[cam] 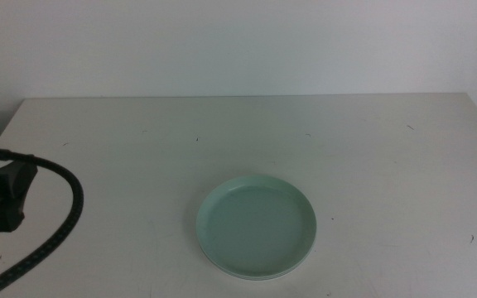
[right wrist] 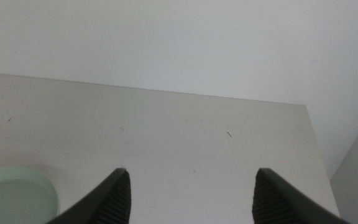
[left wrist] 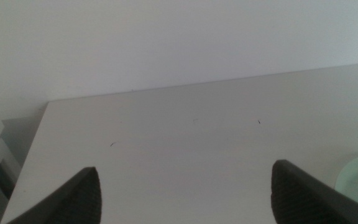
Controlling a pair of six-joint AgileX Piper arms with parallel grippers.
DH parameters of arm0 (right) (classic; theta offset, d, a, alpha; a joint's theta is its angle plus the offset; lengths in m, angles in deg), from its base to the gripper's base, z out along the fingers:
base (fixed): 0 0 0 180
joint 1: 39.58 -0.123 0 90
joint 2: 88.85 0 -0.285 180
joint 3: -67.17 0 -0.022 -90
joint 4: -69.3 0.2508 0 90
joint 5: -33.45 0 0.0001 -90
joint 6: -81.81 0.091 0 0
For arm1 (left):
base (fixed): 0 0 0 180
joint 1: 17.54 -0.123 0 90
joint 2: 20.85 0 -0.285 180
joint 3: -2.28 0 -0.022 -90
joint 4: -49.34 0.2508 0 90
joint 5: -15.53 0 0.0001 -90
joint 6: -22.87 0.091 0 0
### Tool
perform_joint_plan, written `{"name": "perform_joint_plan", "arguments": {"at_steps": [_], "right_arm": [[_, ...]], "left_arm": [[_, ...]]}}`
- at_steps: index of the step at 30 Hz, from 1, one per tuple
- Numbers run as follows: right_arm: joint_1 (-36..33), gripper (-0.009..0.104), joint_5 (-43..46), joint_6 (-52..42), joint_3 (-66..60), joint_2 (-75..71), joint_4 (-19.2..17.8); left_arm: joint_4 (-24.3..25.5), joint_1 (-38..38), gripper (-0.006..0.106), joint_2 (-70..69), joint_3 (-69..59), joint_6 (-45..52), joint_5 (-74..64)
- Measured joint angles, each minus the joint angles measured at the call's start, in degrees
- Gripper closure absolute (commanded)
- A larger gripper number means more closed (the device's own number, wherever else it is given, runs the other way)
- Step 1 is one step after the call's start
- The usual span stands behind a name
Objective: Stack the three bowls on top of each other.
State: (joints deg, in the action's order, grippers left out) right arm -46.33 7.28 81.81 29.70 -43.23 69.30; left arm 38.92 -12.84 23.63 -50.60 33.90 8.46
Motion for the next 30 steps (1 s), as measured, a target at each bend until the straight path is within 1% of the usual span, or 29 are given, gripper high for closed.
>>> {"name": "perform_joint_plan", "arguments": {"at_steps": [8, 12, 16, 18, 21, 26, 30], "right_arm": [[0.00, 0.045, 0.76, 0.00, -1.25, -0.11, 0.00], [0.06, 0.045, 4.72, 0.00, -5.83, -2.76, 0.00], [0.11, 0.045, 11.51, 0.00, -13.25, -9.80, 0.00], [0.11, 0.045, 13.24, 0.00, -17.07, -13.84, 0.00], [0.11, 0.045, 13.57, 0.00, -23.59, -20.58, 0.00], [0.53, 0.045, 13.45, 0.00, -32.15, -30.45, 2.32], [2.34, 0.045, 13.45, 0.00, -36.15, -35.66, 3.03]], "left_arm": [[0.00, 0.00, -0.005, -0.45, -3.46, 0.00, 0.19], [0.00, 0.00, -0.005, -5.06, -7.12, 0.00, -0.03], [0.00, 0.00, -0.005, -13.50, -11.66, 0.00, -0.03], [0.00, 0.00, -0.005, -17.86, -13.93, 0.00, -0.03], [0.00, -0.01, -0.005, -24.94, -17.34, 0.00, 0.08], [0.00, -0.01, -0.005, -35.17, -22.35, 0.00, 0.15], [0.00, -0.01, -0.005, -37.27, -25.08, 0.00, 0.13]]}}
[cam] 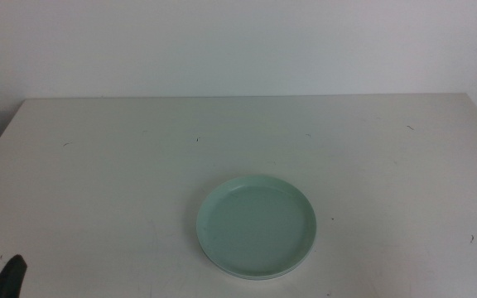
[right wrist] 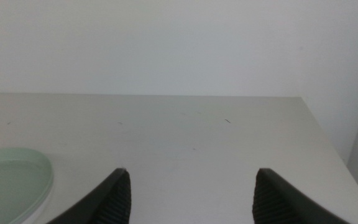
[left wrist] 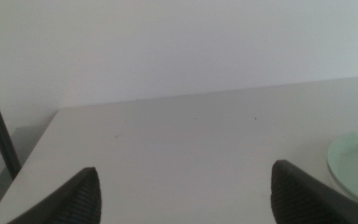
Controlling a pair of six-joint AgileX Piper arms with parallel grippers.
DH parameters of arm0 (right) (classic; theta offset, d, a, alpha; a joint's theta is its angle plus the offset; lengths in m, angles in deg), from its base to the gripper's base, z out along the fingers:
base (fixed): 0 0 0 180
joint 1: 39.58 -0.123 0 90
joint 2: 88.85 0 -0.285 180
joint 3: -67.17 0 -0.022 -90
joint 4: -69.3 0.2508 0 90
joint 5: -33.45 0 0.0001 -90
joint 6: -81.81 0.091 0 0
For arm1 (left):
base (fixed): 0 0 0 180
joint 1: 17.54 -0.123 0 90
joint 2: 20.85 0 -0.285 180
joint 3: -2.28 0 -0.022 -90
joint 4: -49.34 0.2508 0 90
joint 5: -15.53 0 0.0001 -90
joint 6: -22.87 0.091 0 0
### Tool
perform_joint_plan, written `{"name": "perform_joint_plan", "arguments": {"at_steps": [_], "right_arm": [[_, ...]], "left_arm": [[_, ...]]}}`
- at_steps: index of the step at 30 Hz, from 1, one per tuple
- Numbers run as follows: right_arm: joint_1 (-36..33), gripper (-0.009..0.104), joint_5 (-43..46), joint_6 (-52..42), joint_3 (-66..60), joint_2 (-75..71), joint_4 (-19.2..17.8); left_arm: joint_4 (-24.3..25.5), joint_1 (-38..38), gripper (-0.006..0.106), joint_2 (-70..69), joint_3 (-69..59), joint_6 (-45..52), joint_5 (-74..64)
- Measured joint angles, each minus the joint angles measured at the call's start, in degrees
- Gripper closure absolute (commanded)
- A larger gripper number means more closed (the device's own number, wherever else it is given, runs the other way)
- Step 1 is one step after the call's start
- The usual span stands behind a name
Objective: Stack the three bowls on top of each other.
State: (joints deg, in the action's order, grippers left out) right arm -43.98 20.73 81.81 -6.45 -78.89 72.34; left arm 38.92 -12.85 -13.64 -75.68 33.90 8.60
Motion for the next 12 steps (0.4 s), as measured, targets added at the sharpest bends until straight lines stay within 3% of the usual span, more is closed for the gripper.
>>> {"name": "perform_joint_plan", "arguments": {"at_steps": [12], "right_arm": [[1.53, 0.045, -0.66, 0.00, -5.22, -2.75, 0.05]], "left_arm": [[0.00, 0.00, -0.005, -0.19, -0.96, 0.00, -0.35]]}}
